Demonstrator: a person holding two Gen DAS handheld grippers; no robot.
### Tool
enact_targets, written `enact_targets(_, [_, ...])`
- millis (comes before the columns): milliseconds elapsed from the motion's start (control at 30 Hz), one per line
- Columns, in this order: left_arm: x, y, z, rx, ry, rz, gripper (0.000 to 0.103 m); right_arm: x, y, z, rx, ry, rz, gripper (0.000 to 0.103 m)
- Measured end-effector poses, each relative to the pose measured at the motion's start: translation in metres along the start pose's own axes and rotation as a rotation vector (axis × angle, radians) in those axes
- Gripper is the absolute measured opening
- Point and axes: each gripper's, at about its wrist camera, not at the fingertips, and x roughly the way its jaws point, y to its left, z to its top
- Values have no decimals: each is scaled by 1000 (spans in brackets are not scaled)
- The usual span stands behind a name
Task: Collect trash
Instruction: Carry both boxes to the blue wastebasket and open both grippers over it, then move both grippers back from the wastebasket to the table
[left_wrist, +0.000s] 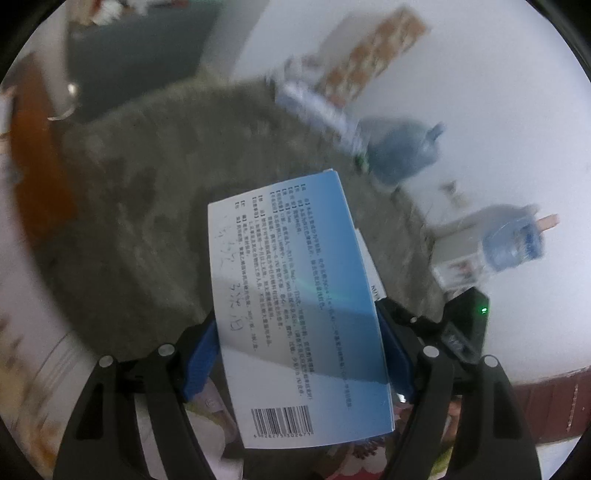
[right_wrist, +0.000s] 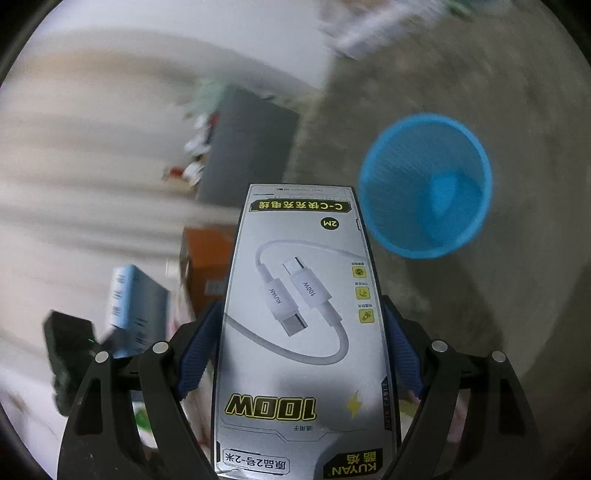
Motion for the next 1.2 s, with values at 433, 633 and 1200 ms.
enact_targets(433, [179,4,88,-117,124,124,84,54,-78,97,290,-45,-25,86])
enact_targets(633, [155,-7,77,-93,90,57,85,47,-82,86,276,-70,-33,86])
enact_targets(1200, [-52,-52,-52,129,-212,-6,88,-59,34,-32,-196,-244,-399,95])
